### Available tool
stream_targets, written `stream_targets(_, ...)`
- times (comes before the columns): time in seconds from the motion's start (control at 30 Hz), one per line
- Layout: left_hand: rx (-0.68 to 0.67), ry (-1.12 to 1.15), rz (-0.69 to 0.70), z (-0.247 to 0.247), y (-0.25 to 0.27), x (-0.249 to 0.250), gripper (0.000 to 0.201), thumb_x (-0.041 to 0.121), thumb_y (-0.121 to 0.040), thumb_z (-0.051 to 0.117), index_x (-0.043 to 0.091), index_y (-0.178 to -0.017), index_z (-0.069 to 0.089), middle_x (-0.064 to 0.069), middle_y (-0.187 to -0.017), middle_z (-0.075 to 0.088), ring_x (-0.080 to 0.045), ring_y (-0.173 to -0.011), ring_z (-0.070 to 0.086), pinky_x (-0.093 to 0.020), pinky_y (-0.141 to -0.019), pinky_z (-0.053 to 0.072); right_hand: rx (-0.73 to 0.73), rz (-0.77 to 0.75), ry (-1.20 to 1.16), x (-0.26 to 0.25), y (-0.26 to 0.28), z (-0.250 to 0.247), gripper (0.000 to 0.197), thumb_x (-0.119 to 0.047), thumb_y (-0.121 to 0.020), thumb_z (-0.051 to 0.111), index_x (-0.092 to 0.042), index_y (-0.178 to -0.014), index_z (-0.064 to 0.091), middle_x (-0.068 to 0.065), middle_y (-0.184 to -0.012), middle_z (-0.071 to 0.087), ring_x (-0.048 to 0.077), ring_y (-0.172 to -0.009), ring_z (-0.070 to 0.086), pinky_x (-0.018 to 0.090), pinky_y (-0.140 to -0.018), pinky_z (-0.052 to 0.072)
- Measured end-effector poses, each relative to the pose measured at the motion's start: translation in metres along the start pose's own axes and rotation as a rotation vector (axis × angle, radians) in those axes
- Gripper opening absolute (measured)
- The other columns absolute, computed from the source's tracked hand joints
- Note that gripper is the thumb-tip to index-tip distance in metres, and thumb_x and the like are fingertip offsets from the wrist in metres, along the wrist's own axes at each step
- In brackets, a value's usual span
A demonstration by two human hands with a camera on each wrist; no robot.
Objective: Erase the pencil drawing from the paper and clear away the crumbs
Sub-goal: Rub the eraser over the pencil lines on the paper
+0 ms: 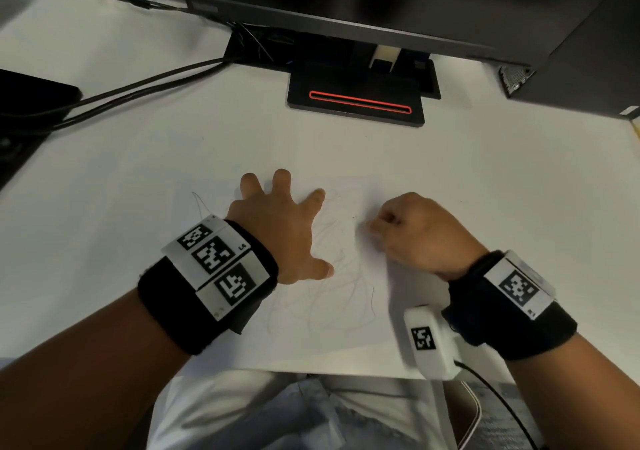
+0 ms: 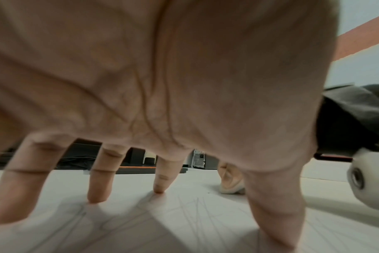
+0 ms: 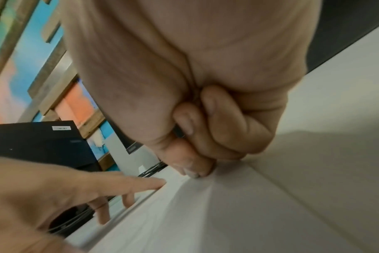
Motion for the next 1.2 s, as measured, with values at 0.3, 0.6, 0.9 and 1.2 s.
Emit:
stream_targets(0.3, 0.01, 0.055, 0.041, 0.007, 0.003, 0.001, 0.085, 0.077, -0.08, 0.054, 0.06, -0.148, 0.006, -0.01, -0.143, 0.015, -0.041, -0.13, 0.022, -0.035, -0.073, 0.039, 0.011, 0.017, 0.007, -0.002, 0.003, 0.0, 0.032, -0.025, -0.094, 0.055, -0.001, -0.073, 0.061, 0.014, -0.074, 0.068, 0.022, -0.064, 0.058, 0.032, -0.059, 0.045)
stream_targets(0.6, -0.043, 0.036, 0.076, 0.006, 0.011, 0.003, 0.109, 0.084, -0.063, 0.064, 0.057, -0.148, 0.002, -0.009, -0.143, 0.009, -0.042, -0.131, 0.016, -0.039, -0.08, 0.046, 0.022, 0.017, 0.001, -0.001, 0.008, 0.003, 0.032, -0.026, -0.094, 0.056, -0.001, -0.075, 0.063, 0.014, -0.074, 0.069, 0.022, -0.063, 0.058, 0.031, -0.056, 0.043)
stream_targets(0.9, -0.072, 0.034, 0.064, 0.002, 0.013, 0.003, 0.109, 0.083, -0.064, 0.064, 0.057, -0.149, 0.001, -0.008, -0.145, 0.007, -0.042, -0.133, 0.014, -0.034, -0.073, 0.045, 0.042, 0.004, 0.015, -0.005, 0.014, 0.009, 0.033, -0.024, -0.093, 0.055, 0.004, -0.076, 0.061, 0.016, -0.073, 0.068, 0.021, -0.062, 0.055, 0.029, -0.054, 0.041)
stream_targets(1.2, -0.091, 0.026, 0.047, 0.002, 0.012, 0.002, 0.11, 0.084, -0.064, 0.063, 0.059, -0.149, -0.002, -0.009, -0.145, 0.008, -0.042, -0.133, 0.014, -0.04, -0.087, 0.052, 0.03, -0.014, 0.057, -0.006, 0.017, 0.008, 0.034, -0.023, -0.093, 0.054, 0.006, -0.078, 0.062, 0.021, -0.08, 0.069, 0.024, -0.064, 0.056, 0.029, -0.055, 0.041)
Point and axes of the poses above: each hand's wrist, its own y-axis away from the middle knuckle, its own z-axis out of the palm, x = y × z, the point moved 1 cm from there along -y, towards the middle knuckle
